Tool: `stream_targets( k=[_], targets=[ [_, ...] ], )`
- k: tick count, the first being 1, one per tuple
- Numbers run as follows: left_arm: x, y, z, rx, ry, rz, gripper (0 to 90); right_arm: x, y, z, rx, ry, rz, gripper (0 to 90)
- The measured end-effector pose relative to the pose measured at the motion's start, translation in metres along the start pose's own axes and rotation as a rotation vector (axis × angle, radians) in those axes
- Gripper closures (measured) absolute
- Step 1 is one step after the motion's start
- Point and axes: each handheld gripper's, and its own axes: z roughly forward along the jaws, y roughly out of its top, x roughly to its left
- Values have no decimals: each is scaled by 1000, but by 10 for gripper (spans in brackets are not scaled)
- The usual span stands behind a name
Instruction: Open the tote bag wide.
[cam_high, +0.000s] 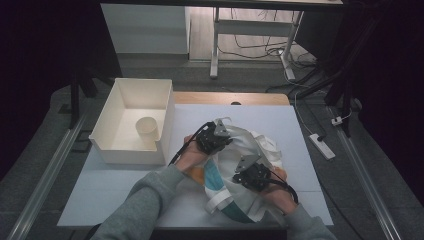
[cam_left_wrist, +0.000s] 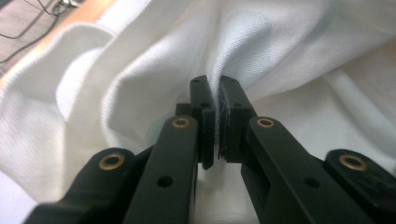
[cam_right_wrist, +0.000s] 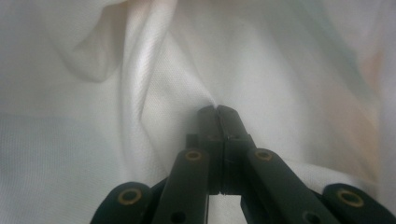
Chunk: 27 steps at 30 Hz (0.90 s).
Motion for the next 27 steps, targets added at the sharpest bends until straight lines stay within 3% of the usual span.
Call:
stream_targets(
  k=[5, 12, 19, 27],
  targets=[
    [6, 0, 0, -15, 12, -15, 858, 8, -4, -4, 23, -9, -6, 897],
    [13, -1, 12, -12, 27, -31, 858, 15, -3, 4, 55, -33, -7, 897],
    [22, 3, 28, 0, 11, -48, 859, 18, 0, 8, 16, -48, 16, 897],
    [31, 18, 42, 31, 28, -17, 859, 14, 12, 19, -44, -54, 67, 896]
  ],
)
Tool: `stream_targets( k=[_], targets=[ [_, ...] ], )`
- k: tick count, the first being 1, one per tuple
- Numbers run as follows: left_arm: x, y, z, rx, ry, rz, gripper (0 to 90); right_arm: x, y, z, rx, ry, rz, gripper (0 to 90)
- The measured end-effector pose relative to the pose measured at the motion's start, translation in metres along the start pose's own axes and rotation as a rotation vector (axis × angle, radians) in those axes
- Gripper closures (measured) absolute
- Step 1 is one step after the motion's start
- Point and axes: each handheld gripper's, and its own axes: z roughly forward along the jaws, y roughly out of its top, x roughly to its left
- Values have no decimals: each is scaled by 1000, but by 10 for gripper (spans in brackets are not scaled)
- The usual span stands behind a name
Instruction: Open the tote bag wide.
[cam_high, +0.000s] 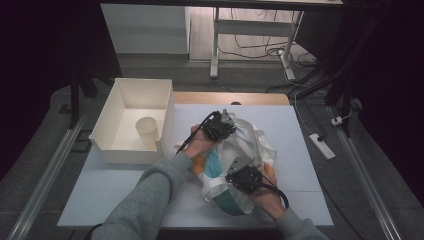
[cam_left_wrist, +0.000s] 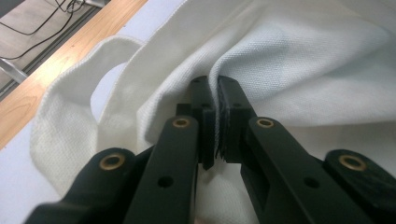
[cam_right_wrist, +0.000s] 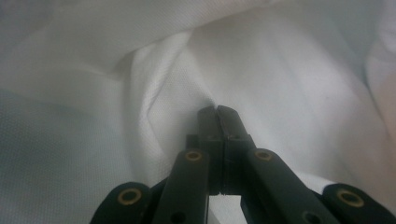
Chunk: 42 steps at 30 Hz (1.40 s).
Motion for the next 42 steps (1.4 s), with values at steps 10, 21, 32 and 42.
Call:
stream_targets(
  k=[10, 21, 32, 42],
  targets=[
    [2, -5, 8, 44, -26, -9, 859, -4, -5, 10, -2, 55, 43, 896],
    [3, -11, 16, 75, -47, -33, 859, -2, -7, 12, 12, 60, 13, 896],
    [4, -10, 2, 44, -95, -54, 707, -8, -7, 0, -83, 68, 79, 667],
    [-5, -7, -42, -22, -101, -78, 413, -19, -11, -30, -198, 31, 110, 540]
  ],
)
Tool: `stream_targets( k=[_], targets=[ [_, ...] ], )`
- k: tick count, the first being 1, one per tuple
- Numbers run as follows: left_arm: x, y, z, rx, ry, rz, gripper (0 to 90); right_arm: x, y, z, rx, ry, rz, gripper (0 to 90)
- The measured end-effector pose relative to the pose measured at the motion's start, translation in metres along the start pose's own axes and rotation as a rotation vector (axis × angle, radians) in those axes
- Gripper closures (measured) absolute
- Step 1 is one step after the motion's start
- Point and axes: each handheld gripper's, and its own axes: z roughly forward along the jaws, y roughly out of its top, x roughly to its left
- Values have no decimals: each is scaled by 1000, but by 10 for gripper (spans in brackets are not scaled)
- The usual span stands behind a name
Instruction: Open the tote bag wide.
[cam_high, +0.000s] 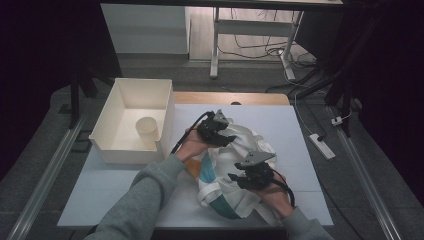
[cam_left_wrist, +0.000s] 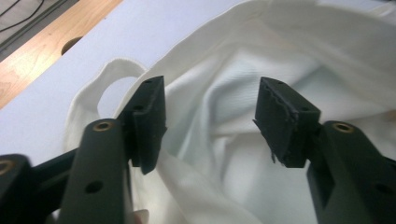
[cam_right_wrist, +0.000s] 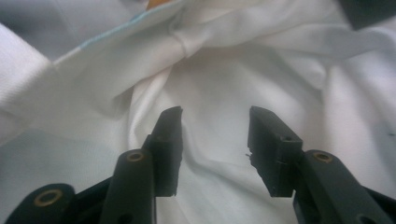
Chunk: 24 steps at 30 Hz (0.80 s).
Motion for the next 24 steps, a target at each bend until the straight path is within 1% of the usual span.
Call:
stream_targets(
  k=[2, 4, 8, 10, 11, 14, 16, 18, 20, 24],
  targets=[
    [-1, -3, -7, -6, -6, -10, 396, -3, -1, -5, -18, 2, 7, 519],
    [-2, -7, -15, -10, -16, -21, 389, -5, -2, -8, -38, -1, 2, 498],
    [-3, -15, -31, -28, -35, -40, 378, -11, -3, -15, -78, 2, 15, 489],
    [-4, -18, -38, -29, -33, -41, 372, -13, -4, -18, -96, -4, 17, 488],
    [-4, -20, -43, -28, -31, -38, 368, -14, -4, -20, -99, -8, 17, 487],
    [-5, -25, -52, -29, -24, -55, 363, -17, -5, -24, -113, -21, 19, 484],
    [-4, -26, -58, -30, -23, -58, 359, -20, -6, -26, -114, -33, 25, 476],
    [-4, -27, -64, -43, -20, -65, 353, -22, -6, -28, -115, -48, 31, 471],
    [-3, -29, -72, -53, -22, -67, 353, -24, -7, -29, -119, -53, 36, 470],
    [-3, -32, -87, -72, -14, -68, 350, -26, -8, -31, -121, -58, 41, 469]
  ],
)
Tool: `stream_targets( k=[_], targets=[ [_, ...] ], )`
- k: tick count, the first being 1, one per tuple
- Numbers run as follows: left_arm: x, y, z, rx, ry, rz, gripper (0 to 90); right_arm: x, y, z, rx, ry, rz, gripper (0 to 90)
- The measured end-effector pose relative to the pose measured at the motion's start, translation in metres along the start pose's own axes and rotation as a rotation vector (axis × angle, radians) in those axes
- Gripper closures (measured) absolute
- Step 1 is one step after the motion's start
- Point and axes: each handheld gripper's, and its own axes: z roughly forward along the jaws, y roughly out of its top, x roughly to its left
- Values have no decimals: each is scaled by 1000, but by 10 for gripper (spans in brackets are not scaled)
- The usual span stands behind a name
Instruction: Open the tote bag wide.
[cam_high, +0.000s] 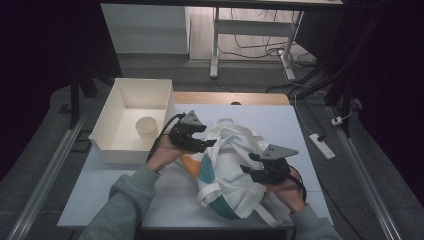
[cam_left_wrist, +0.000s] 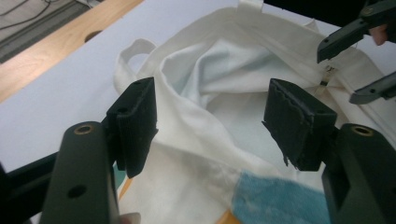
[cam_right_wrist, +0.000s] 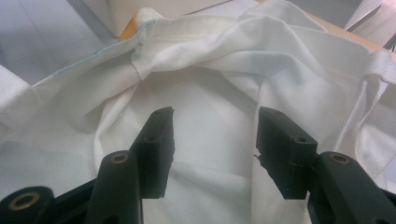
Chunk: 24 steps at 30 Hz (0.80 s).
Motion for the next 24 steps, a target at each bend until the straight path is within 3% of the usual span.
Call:
stream_targets(
  k=[10, 16, 24],
  targets=[
    [9, -5, -26, -11, 9, -17, 340, 0, 0, -1, -4, -10, -19, 466],
    [16, -7, -39, -20, 36, -35, 330, 0, -2, 0, 4, -19, -29, 462],
    [25, -9, -50, -32, 52, -51, 329, 2, -2, 0, 8, -18, -36, 462]
  ],
)
